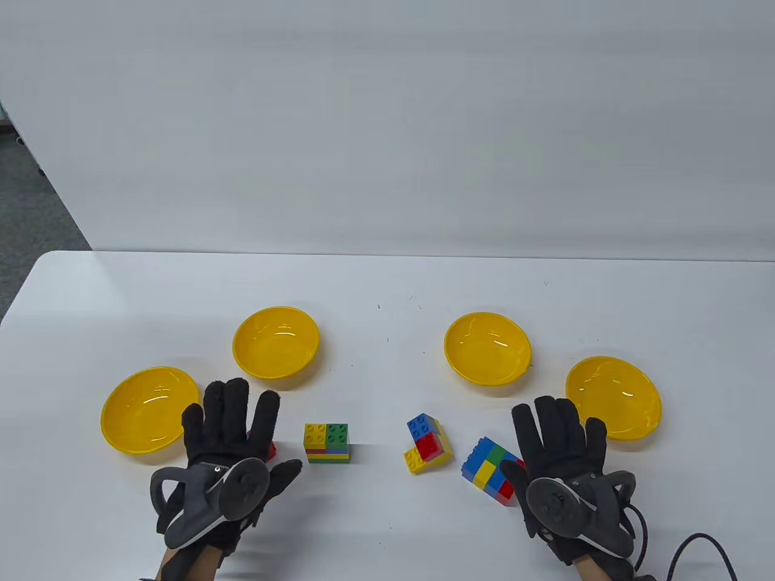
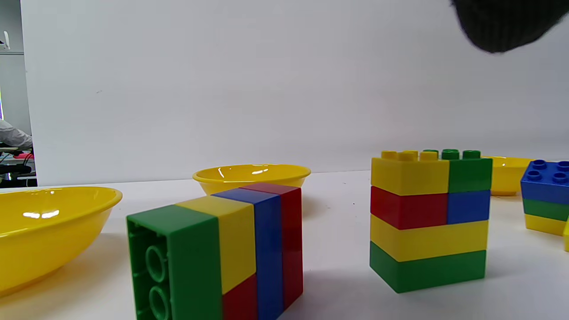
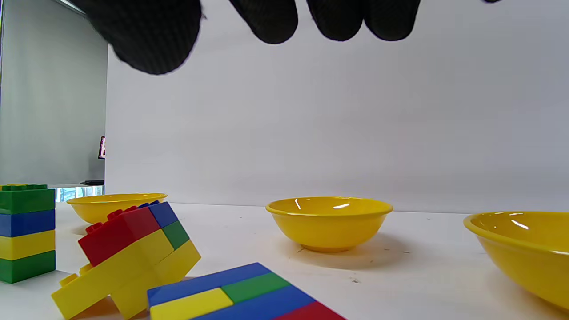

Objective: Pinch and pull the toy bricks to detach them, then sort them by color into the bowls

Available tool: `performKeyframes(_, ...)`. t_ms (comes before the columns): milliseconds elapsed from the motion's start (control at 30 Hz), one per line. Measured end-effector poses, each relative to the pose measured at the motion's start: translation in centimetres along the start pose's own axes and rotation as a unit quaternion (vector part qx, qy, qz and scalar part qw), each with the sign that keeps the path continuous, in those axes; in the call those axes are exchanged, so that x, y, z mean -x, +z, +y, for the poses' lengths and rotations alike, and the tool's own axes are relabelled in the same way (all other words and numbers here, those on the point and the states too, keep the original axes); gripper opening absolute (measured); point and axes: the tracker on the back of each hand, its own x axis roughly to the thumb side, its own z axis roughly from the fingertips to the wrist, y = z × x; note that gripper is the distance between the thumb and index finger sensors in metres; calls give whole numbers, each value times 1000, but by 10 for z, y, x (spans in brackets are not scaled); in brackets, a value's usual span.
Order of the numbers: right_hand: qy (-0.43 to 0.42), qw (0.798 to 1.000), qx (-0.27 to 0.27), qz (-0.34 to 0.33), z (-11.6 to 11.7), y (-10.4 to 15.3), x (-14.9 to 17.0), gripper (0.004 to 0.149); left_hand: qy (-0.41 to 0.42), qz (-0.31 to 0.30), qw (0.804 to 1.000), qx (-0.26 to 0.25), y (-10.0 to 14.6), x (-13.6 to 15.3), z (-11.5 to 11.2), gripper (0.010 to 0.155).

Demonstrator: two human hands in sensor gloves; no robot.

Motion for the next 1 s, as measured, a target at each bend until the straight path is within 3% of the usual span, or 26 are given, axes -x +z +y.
performKeyframes(533, -15, 1000, 6, 4, 0, 0, 0, 77, 11, -6, 1000, 20, -3, -3, -4, 100)
performKeyframes(800, -70, 997, 13, 35, 2, 0, 3, 74, 13, -5, 1000, 25, -3, -4, -4, 99)
performKeyframes(900, -71, 997, -15, 41, 12, -2, 2, 76, 11, -7, 1000, 27, -4, -5, -5, 98)
performKeyframes(1000, -52, 992, -102, 50, 28, -5, 1, 85, 13, -7, 1000, 28, -4, -5, -5, 98)
